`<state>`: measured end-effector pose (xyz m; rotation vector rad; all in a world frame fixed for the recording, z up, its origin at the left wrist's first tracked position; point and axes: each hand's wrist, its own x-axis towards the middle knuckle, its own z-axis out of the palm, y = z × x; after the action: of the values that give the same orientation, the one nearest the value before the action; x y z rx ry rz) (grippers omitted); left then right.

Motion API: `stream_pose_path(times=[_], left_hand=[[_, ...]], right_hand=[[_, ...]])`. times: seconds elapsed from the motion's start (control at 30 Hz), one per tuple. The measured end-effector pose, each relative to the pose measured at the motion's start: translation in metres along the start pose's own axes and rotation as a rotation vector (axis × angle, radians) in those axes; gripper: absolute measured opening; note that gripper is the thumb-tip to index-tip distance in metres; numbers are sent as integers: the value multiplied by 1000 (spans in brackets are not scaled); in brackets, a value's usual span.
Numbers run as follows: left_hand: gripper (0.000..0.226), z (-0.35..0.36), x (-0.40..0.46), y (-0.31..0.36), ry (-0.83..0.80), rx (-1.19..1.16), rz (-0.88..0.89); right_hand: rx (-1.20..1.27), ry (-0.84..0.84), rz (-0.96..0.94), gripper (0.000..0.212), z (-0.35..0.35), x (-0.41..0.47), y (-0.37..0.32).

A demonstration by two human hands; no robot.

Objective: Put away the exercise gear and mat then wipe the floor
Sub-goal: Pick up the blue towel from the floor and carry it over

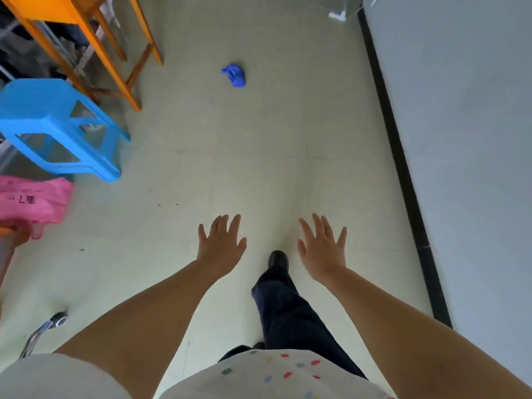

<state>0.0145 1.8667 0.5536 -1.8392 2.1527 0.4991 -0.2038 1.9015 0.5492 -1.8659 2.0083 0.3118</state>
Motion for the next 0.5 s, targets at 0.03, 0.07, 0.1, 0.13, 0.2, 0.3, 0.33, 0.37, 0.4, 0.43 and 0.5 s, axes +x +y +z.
stream_pose_path(times=[0.03,0.07,0.1,0.13,0.2,0.3,0.33,0.37,0.4,0.43,0.5], left_hand=[[60,-6,18,-2,0,3,-6],[60,-14,38,-4,2,6,-11],[59,-23,59,-3,7,6,-13],[59,-32,81,-1,13,3,-11],[59,-53,124,5,22,-6,-2],[59,-86,179,12,41,-52,-10],[59,-98,195,13,53,-53,-12],[59,-109,211,10,62,-58,-14],[58,-117,225,5,63,-66,-19],[58,-125,236,0,50,-76,-37],[58,-134,258,-18,40,-109,-113]], right_hand=[[-6,2,-3,54,-5,16,0],[-14,6,-10,54,-11,34,1],[-22,7,-16,54,-18,53,4],[-29,6,-17,54,-26,72,9],[-52,-2,-10,54,-46,112,19],[-87,-14,-29,54,-81,174,29],[-99,-15,-32,54,-95,195,29],[-107,-14,-40,54,-108,216,27],[-109,-20,-55,54,-120,236,23],[-106,-32,-72,54,-130,254,15],[-101,-28,-130,54,-143,289,-4]])
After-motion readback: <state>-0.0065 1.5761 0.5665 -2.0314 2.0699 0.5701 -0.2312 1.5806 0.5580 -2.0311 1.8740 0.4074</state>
